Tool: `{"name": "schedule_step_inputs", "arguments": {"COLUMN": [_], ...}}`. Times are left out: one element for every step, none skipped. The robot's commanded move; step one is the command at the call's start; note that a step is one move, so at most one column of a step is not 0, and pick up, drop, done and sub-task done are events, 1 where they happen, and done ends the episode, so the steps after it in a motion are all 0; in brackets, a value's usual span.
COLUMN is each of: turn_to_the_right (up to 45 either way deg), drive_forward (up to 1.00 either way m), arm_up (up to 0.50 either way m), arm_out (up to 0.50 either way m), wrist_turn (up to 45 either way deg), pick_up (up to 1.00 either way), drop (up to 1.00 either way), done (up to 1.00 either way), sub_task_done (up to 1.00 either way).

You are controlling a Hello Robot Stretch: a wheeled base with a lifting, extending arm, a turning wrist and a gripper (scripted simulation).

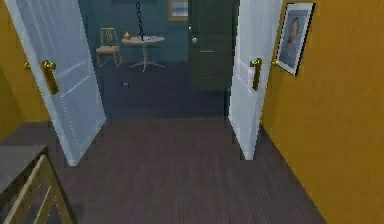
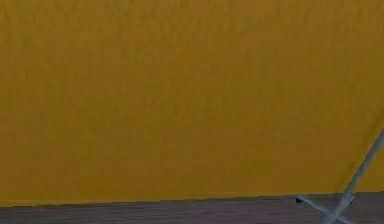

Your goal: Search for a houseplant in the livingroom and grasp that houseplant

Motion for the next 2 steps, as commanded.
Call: {"name": "schedule_step_inputs", "arguments": {"turn_to_the_right": [0.0,-9.0], "drive_forward": [0.8,0.0], "arm_up": [0.0,0.0], "arm_out": [0.0,0.0], "wrist_turn": [0.0,0.0], "pick_up": [0.0,0.0], "drop": [0.0,0.0], "done": [0.0,0.0], "sub_task_done": [0.0,0.0]}}
